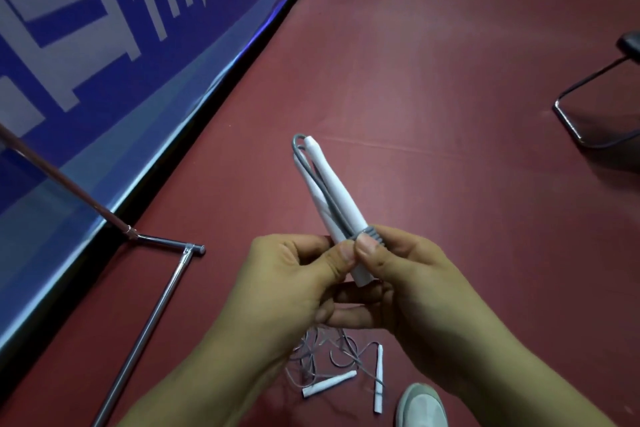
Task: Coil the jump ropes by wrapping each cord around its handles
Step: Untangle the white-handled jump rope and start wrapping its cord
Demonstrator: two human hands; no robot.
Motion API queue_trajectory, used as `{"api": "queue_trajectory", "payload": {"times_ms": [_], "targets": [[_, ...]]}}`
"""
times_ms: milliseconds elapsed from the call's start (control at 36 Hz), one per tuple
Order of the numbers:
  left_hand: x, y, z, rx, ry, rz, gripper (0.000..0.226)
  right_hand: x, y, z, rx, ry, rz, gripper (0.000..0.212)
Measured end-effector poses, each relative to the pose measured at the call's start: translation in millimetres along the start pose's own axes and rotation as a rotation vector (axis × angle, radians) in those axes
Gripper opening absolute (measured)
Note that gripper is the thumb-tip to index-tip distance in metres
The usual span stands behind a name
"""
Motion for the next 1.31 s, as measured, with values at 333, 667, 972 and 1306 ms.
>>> {"api": "queue_trajectory", "payload": {"times_ms": [333,667,972,1306], "targets": [[19.3,-1.9,-6.3,0.044,0.416,0.023,0.014,15.7,9.1,7.9,0.109,-0.197,-0.108,0.022],[28.5,11.2,3.9,0.082,0.468,0.066,0.026,22.8,18.9,9.1,0.111,-0.318,-0.105,0.016],[11.0,1.2,0.1,0.001,0.499,0.166,0.038,35.4,20.6,10.6,0.242,-0.542,-0.218,0.021],[3.7,-11.1,-36.7,-0.625,1.243,0.119,0.014,40.8,21.3,6.0,0.134,-0.858,-0.17,0.008]]}}
Point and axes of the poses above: each hand's wrist, its own y-axis towards the middle knuckle, its own x-axis out of the back of the hand, z = x × y, the point moved 8 cm from there along y, towards the middle knuckle, and after that the axes turned 1 degree about -y, right-handed, at the moved point
